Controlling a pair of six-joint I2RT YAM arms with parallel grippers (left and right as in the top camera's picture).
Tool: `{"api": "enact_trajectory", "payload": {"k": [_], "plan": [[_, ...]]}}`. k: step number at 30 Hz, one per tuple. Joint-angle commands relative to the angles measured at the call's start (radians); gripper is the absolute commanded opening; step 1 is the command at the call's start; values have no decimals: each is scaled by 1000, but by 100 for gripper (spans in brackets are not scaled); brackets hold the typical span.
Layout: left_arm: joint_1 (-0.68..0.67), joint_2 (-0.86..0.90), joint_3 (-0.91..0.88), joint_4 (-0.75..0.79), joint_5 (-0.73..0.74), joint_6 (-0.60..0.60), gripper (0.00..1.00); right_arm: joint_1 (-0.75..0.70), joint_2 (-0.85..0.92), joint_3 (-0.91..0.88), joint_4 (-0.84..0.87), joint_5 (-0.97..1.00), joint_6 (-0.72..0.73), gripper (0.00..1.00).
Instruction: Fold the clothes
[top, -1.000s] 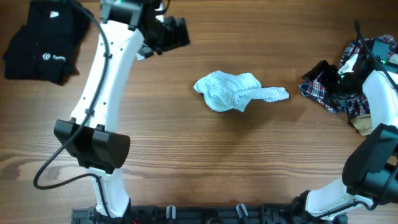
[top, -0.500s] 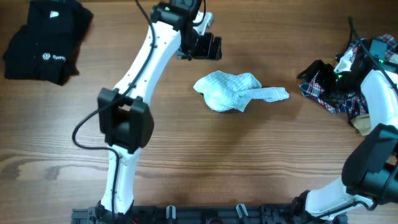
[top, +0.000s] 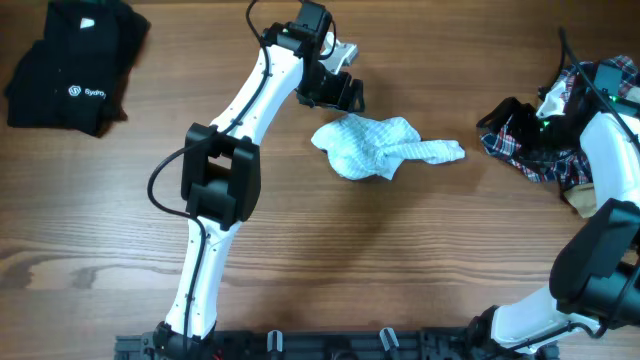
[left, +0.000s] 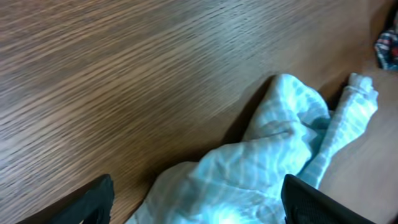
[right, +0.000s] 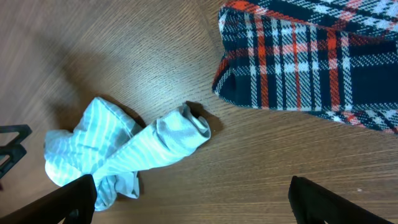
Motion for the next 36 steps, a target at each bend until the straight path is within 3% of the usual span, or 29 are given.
{"api": "enact_trajectory", "payload": {"k": [1, 11, 14, 17, 23, 26, 28, 33, 36], "plan": [[-10, 29, 2, 5, 45, 23, 85, 4, -28, 1, -2, -24, -20, 99], [-24, 79, 2, -13, 65, 23, 85, 4, -28, 1, -5, -46, -26, 99], [-25, 79, 2, -36, 106, 24, 77, 4, -28, 1, -5, -46, -24, 100], [-24, 79, 2, -59, 114, 24, 61, 4, -28, 1, -5, -46, -24, 99], [-23, 79, 2, -68, 113, 24, 4, 4, -28, 1, -6, -46, -24, 100], [-5, 78, 12, -52, 112, 10, 4, 5, -28, 1, -15, -46, -24, 99], [37, 78, 31, -10, 97, -89, 4, 4, -28, 1, -21, -46, -24, 100], [163, 58, 73, 10, 90, -199, 4, 4, -28, 1, -23, -46, -24, 100], [200, -24, 86, 14, 85, -198, 4, 4, -28, 1, -19, -46, -24, 100]]}}
